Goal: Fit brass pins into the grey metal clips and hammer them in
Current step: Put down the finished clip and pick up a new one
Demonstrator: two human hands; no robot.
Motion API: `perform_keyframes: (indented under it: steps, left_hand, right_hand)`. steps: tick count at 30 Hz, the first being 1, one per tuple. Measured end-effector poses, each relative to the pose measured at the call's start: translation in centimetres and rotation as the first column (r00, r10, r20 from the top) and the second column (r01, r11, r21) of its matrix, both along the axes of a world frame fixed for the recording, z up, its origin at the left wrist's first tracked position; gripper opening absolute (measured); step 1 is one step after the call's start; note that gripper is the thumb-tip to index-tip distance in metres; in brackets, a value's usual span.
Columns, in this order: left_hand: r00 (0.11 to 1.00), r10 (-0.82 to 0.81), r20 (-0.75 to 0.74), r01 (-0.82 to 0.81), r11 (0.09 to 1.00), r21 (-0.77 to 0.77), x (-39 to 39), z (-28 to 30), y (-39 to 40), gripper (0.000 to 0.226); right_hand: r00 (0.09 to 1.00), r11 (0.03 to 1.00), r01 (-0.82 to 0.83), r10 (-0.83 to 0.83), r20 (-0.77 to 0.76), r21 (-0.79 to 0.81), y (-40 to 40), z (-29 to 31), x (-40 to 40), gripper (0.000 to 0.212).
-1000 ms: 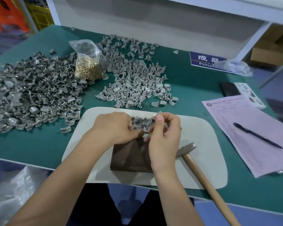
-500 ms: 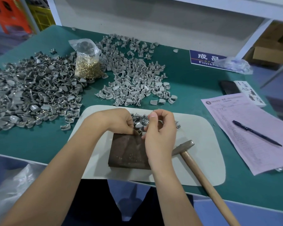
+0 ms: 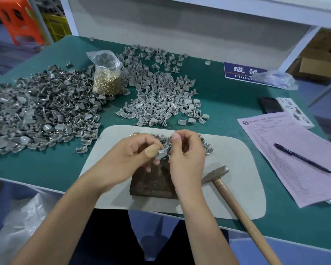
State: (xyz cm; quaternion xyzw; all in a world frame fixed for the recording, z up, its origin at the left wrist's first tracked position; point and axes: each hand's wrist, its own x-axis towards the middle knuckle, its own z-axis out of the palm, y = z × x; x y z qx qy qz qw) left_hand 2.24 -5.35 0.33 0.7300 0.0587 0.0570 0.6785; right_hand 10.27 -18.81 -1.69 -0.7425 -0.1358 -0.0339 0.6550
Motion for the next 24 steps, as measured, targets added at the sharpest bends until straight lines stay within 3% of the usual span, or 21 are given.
perform_keyframes:
  steps: [2,7,10,21,24]
  left_hand:
    - [0.997,0.08,-0.003,-0.08,0.997,0.012,-1.3,-0.5,-0.4,0.014]
    - [0.977,0.203,-0.059,-0.16,0.893,0.421,-3.1,-0.5,-1.1,0.01]
    - [0.97,0.235,-0.055,-0.168,0.822,0.545,-3.5,-0.3,-2.3,0.01]
    - [0.939,0.343,-0.017,-0.237,0.681,0.693,-4.3,-0.4,-3.5,0.008]
    - [0.924,0.381,-0.017,-0.272,0.689,0.672,-4.9,-0.3,-3.7,0.009]
  right_hand:
    - [1.0,1.0,-0.01,0.011,0.005,-0.017,0.0,0.1,0.0,0.007]
    - [0.999,0.998,-0.051,0.051,-0.002,-0.045,0.1,0.1,-0.3,0.005]
    - [0.999,0.998,-0.043,0.043,0.003,-0.047,0.0,0.1,-0.2,0.006]
    - [0.996,0.988,-0.045,0.055,0.065,-0.147,0.3,0.0,0.2,0.006]
    - [0.996,0.984,-0.056,0.067,0.055,-0.169,0.4,0.1,0.1,0.005]
